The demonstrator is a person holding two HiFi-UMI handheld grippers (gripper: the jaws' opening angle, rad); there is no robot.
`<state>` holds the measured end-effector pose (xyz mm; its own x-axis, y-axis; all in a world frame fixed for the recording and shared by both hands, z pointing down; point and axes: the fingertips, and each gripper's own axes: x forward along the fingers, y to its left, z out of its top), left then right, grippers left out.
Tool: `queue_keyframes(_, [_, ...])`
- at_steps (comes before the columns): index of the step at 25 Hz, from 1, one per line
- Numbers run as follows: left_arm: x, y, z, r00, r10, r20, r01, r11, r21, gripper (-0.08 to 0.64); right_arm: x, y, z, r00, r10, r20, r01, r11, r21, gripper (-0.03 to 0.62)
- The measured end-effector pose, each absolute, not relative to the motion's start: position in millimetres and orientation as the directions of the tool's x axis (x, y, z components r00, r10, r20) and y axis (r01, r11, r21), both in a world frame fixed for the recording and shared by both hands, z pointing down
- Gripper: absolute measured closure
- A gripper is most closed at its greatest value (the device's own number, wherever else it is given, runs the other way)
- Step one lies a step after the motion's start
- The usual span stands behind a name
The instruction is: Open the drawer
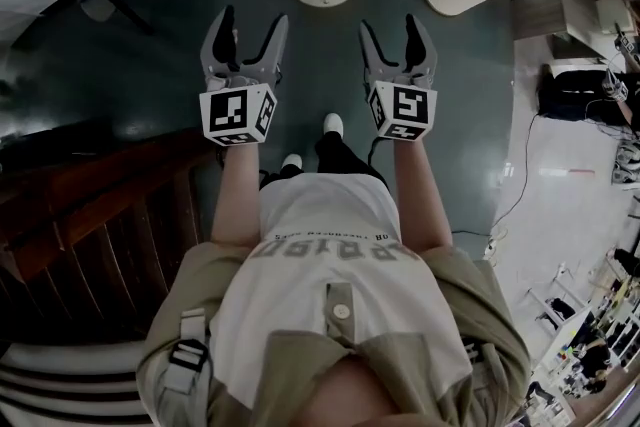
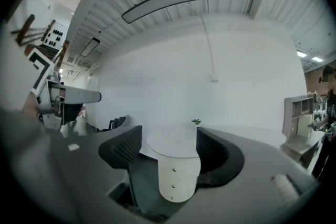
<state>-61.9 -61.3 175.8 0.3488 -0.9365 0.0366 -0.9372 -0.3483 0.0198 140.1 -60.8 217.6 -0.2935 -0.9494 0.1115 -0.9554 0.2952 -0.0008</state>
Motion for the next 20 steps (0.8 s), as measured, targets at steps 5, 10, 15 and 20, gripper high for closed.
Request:
queue_keyframes(5, [-46.4, -81.4, 171.7, 0.31, -0.95, 0.03, -0.951, -0.31, 0.005, 0.215, 154.7, -94.0, 223.3, -0.333, -0.936, 0.117, -0.942, 0.334, -0.008, 0.264])
queue_keyframes(10, [-52.4, -90.2, 184.8, 0.276, -0.959, 0.063, -0.961, -0.276, 0.001, 0.215, 149.7, -117.6, 244.2, -0.36, -0.921, 0.149, -0.933, 0.36, -0.023, 0.264])
queue_keyframes(15, [-60.8, -100.7, 210.4, 0.268, -0.959, 0.098, -0.963, -0.268, 0.012, 0.216, 133.8, -147.1, 288.6, -0.375, -0.903, 0.209, -0.924, 0.381, -0.015, 0.264])
queue_keyframes(20, [-67.1, -110.8, 236.8, 0.275, -0.953, 0.125, -0.962, -0.273, 0.031, 0.215, 122.0, -178.5, 343.9, -0.347, -0.894, 0.283, -0.933, 0.358, -0.013, 0.265])
